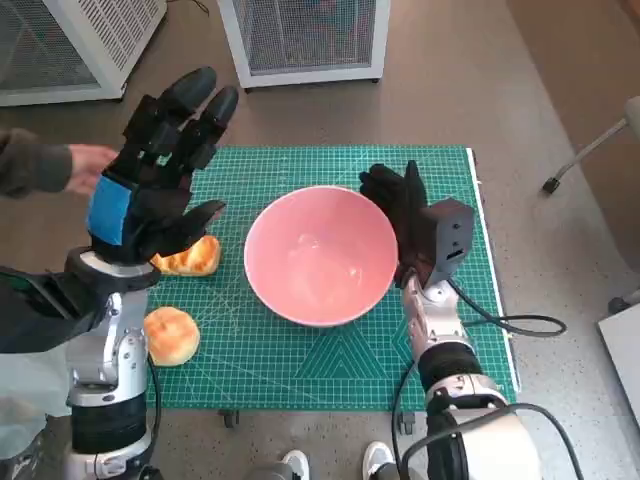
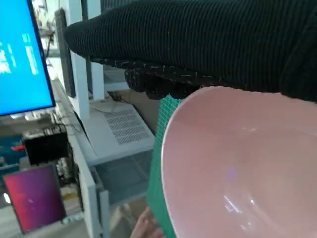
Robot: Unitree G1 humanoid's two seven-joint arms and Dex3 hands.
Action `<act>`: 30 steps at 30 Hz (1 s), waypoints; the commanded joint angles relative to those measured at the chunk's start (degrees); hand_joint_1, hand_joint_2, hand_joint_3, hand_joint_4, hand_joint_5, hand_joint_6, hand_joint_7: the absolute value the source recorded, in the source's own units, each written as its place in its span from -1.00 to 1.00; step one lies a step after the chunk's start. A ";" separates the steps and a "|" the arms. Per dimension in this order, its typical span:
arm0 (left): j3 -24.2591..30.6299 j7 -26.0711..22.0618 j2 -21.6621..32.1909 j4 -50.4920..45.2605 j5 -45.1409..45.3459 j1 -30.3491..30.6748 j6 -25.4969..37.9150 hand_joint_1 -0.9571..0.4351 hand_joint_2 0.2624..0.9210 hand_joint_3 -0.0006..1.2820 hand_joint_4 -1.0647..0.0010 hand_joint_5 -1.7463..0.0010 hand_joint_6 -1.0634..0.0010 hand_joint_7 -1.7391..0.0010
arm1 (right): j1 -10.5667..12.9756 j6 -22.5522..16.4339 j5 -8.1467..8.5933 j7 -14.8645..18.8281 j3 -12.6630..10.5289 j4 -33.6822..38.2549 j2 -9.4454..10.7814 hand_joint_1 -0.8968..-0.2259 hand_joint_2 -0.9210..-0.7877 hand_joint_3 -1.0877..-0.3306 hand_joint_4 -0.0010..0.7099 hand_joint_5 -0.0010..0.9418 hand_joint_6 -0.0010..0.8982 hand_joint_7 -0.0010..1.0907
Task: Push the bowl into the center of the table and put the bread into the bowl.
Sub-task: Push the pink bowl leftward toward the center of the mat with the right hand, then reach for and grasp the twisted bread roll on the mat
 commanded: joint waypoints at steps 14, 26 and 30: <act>1.38 -0.08 1.60 -0.78 -0.33 0.87 -0.54 -0.46 1.00 -0.66 0.57 1.00 0.65 0.51 | -2.29 -2.54 2.41 2.74 -2.09 -2.06 -2.82 -0.17 -1.00 -0.04 -0.41 -0.99 -0.28 -0.97; 1.69 0.38 1.82 -0.18 -0.81 -0.20 -0.17 -0.47 1.00 -0.66 0.57 1.00 0.65 0.53 | -1.92 -18.62 10.76 17.77 -4.11 -12.92 -1.87 -0.19 -1.00 0.02 -0.43 -1.00 -0.31 -0.98; 1.49 0.44 1.55 0.29 -0.69 -0.56 -0.53 -0.47 1.00 -0.66 0.56 1.00 0.65 0.53 | -0.22 -19.81 13.88 24.54 -2.95 -18.85 -1.78 -0.16 -1.00 0.02 -0.45 -1.00 -0.31 -0.98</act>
